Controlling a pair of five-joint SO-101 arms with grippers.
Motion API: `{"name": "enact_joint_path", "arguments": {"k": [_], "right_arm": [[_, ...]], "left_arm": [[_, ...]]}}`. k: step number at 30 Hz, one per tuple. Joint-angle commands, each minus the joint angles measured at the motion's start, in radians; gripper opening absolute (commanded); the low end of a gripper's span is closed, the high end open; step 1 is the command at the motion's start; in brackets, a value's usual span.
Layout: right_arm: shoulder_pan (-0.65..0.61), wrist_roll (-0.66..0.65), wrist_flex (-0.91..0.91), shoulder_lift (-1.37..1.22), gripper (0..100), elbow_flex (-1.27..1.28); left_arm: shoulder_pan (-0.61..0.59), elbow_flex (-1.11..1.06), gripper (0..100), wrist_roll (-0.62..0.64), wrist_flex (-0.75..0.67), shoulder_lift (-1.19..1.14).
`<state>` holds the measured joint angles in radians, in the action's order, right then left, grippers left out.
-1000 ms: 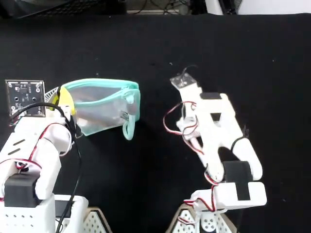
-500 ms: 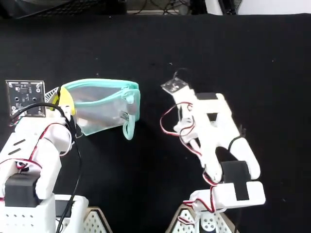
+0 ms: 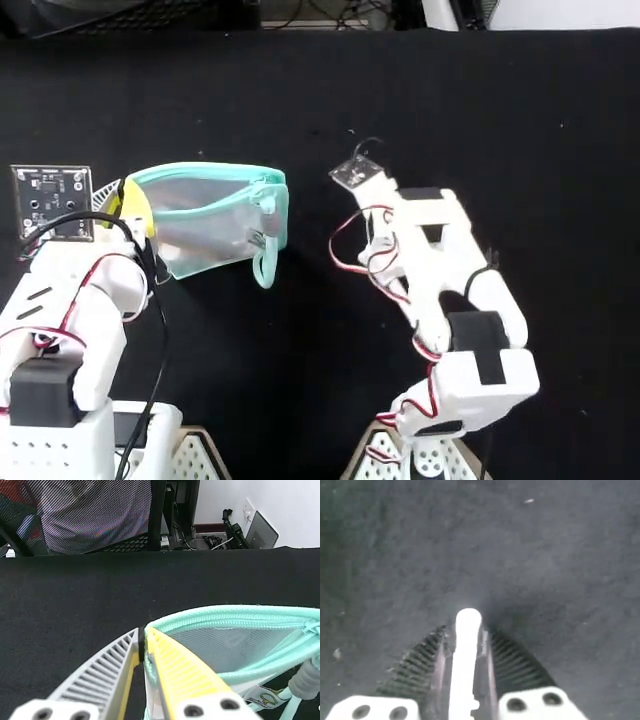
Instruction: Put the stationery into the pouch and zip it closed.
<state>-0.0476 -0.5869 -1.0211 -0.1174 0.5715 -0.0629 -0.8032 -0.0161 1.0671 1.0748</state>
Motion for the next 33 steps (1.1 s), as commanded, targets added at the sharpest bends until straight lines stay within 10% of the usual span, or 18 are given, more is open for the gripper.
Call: {"name": "enact_joint_path", "arguments": {"k": [1,9,16,33], "right_arm": [[0.02,-0.009,-0.066,0.116,1.2,-0.022],[-0.032,0.029,-0.247,0.84,1.2,-0.044],[-0.209,0.319,0.011,1.334,1.2,-0.073],[-0.686,0.42,0.674,1.17,1.2,-0.081]], "left_arm": [[-0.005,-0.163,3,0.002,0.035,-0.155],[-0.004,-0.163,3,0.002,0.035,-0.155],[-0.004,-0.165,3,0.002,0.035,-0.157],[-0.001,-0.165,3,0.002,0.035,-0.157]]}}
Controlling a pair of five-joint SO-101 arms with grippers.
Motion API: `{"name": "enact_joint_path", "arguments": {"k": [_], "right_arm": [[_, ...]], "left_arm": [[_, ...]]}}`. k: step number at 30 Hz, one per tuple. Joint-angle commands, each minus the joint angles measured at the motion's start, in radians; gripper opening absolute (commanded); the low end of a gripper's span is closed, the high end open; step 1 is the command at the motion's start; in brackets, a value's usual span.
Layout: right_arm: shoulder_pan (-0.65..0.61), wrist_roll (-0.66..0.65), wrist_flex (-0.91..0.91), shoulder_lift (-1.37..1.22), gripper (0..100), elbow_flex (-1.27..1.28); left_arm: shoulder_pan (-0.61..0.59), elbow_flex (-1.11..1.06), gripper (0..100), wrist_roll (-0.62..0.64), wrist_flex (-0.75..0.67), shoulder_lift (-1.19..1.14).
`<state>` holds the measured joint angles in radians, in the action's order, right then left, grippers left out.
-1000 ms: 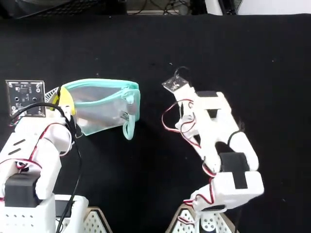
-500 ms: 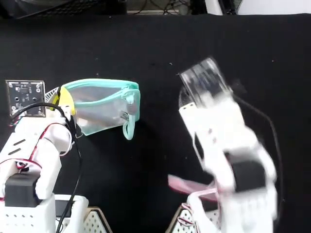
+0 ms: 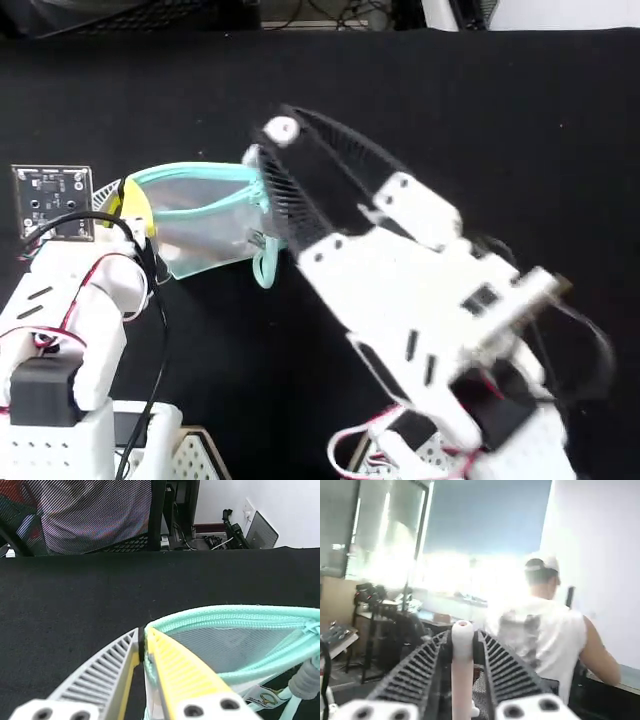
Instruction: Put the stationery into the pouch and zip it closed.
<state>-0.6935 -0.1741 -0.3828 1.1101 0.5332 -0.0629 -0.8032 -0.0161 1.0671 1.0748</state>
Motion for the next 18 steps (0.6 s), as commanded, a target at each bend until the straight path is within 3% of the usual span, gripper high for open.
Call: {"name": "enact_joint_path", "arguments": {"k": [1,8,18], "right_arm": [[-0.054,0.008,0.035,-0.077,1.2,-0.042],[-0.069,0.008,0.031,-0.166,1.2,-0.008],[-0.012,0.0,0.032,-0.18,1.2,0.28]], "left_arm": [[-0.001,-0.165,3,0.002,0.035,-0.157],[-0.004,-0.165,3,0.002,0.035,-0.157],[-0.004,-0.165,3,0.002,0.035,-0.157]]}}
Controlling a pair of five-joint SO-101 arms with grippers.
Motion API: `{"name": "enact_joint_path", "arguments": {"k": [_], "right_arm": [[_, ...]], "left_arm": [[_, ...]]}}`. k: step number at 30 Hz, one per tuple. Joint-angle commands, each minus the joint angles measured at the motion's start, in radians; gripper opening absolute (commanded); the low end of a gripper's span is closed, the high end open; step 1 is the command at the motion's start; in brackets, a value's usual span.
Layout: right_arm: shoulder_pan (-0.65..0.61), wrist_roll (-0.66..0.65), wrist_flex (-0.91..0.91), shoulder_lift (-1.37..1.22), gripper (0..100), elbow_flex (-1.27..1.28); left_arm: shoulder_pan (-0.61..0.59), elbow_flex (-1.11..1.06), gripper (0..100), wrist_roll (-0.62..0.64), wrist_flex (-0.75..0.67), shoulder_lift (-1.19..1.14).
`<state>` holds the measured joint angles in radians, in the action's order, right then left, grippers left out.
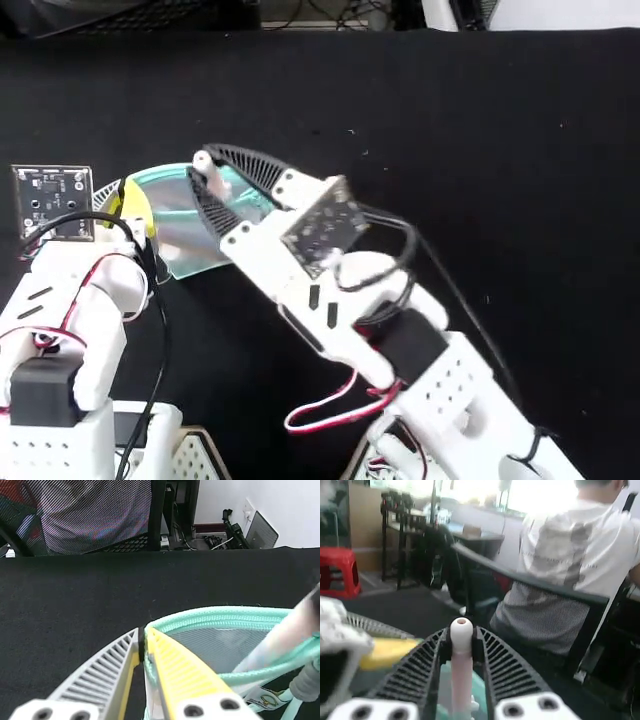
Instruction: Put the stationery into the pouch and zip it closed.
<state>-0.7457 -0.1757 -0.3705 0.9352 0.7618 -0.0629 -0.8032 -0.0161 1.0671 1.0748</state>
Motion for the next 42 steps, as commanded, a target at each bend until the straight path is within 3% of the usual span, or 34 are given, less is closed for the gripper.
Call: {"name": "enact_joint_path", "arguments": {"k": [1,4,7,13,20,24,28,36,40,42], "right_arm": [[0.052,0.002,0.02,-0.007,1.2,0.082],[0.095,0.003,0.008,-0.005,1.2,0.139],[0.1,0.003,-0.129,-0.008,3.4,0.104],[0.098,0.012,-0.529,-0.008,31.9,-0.203],[0.103,0.058,-0.827,-0.007,32.5,-0.631],[0.1,0.064,-0.933,-0.019,30.4,-0.628],[0.103,0.058,-0.924,-0.058,22.7,-0.426],[0.1,0.066,-0.572,-0.081,33.2,-0.091],[0.104,0.066,-0.446,-0.081,31.9,-0.038],[0.104,0.064,-0.4,-0.081,26.3,-0.025]], "left_arm": [[-0.004,-0.165,3,0.002,0.035,-0.157],[-0.004,-0.171,3,0.002,0.028,-0.157],[-0.004,-0.191,3,0.002,-0.002,-0.157],[0.001,-0.2,3,0.002,-0.012,-0.157],[-0.001,-0.202,3,0.002,-0.009,-0.157],[-0.001,-0.202,3,0.002,-0.009,-0.157],[-0.001,-0.202,3,0.002,-0.008,-0.157],[-0.002,-0.203,3,0.002,-0.008,-0.157],[-0.002,-0.203,3,0.002,-0.006,-0.157],[-0.002,-0.203,3,0.002,-0.008,-0.157]]}}
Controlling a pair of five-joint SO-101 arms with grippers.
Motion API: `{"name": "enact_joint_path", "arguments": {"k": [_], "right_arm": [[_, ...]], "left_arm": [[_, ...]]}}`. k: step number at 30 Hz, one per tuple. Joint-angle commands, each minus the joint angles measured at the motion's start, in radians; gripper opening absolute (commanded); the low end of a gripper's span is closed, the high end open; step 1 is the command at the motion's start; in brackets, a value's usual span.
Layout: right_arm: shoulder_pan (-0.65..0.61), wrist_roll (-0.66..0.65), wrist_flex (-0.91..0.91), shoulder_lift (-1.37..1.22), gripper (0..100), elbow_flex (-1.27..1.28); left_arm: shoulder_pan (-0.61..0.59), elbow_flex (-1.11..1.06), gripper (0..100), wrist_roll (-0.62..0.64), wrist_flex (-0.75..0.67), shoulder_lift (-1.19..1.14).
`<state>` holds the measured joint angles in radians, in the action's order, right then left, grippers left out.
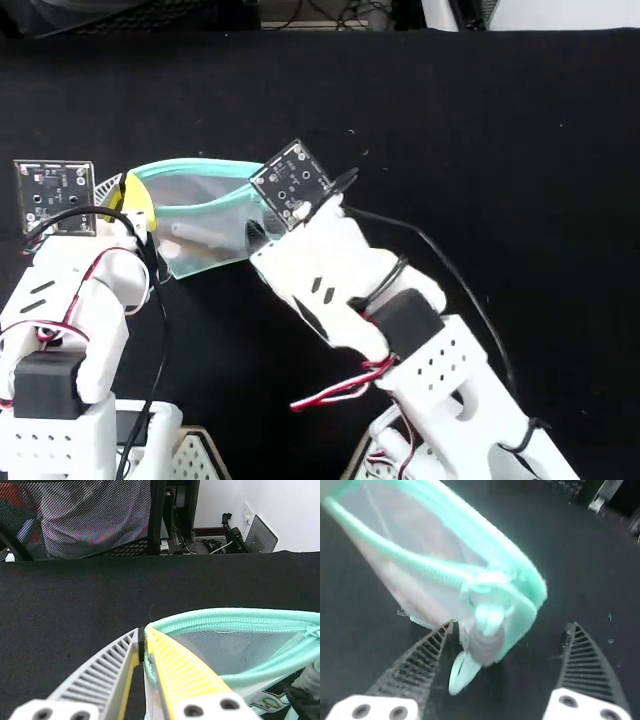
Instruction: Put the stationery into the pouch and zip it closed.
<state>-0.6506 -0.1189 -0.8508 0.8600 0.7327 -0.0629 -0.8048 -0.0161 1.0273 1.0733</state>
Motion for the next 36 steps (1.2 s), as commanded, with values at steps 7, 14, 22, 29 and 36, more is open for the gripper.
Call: {"name": "enact_joint_path", "arguments": {"k": [7,14,22,29,36], "right_arm": [[0.097,0.002,0.141,0.001,2.8,0.007],[0.235,-0.098,0.138,0.067,1.1,-0.016],[0.164,-0.242,-0.006,0.174,1.1,-0.099],[0.152,-0.238,-0.051,0.173,1.1,-0.171],[0.15,-0.236,0.025,0.173,1.5,0.031]], "left_arm": [[-0.004,-0.202,3,0.002,0.034,-0.155],[-0.004,-0.202,3,0.002,0.034,-0.155],[-0.005,-0.191,4,0.002,0.035,-0.146],[0.002,-0.128,4,0.0,0.069,-0.153],[0.002,-0.154,4,0.002,0.043,-0.153]]}}
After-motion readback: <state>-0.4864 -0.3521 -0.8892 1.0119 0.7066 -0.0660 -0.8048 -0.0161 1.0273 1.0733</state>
